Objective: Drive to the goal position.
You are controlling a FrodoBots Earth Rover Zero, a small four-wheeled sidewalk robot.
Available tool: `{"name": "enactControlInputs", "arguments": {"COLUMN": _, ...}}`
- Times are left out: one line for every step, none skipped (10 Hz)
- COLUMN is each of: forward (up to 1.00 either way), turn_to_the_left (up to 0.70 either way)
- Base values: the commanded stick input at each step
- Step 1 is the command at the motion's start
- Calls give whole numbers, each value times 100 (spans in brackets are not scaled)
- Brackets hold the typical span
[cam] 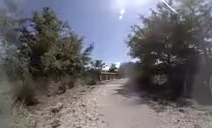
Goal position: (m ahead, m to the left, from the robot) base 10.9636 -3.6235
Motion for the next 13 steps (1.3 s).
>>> {"name": "enactControlInputs", "arguments": {"forward": 45, "turn_to_the_left": 0}}
{"name": "enactControlInputs", "arguments": {"forward": 45, "turn_to_the_left": 0}}
{"name": "enactControlInputs", "arguments": {"forward": 45, "turn_to_the_left": 0}}
{"name": "enactControlInputs", "arguments": {"forward": 45, "turn_to_the_left": 0}}
{"name": "enactControlInputs", "arguments": {"forward": 45, "turn_to_the_left": 0}}
{"name": "enactControlInputs", "arguments": {"forward": 45, "turn_to_the_left": 0}}
{"name": "enactControlInputs", "arguments": {"forward": 45, "turn_to_the_left": 0}}
{"name": "enactControlInputs", "arguments": {"forward": 45, "turn_to_the_left": 0}}
{"name": "enactControlInputs", "arguments": {"forward": 45, "turn_to_the_left": 0}}
{"name": "enactControlInputs", "arguments": {"forward": 45, "turn_to_the_left": 0}}
{"name": "enactControlInputs", "arguments": {"forward": 45, "turn_to_the_left": 0}}
{"name": "enactControlInputs", "arguments": {"forward": 45, "turn_to_the_left": 0}}
{"name": "enactControlInputs", "arguments": {"forward": 45, "turn_to_the_left": 0}}
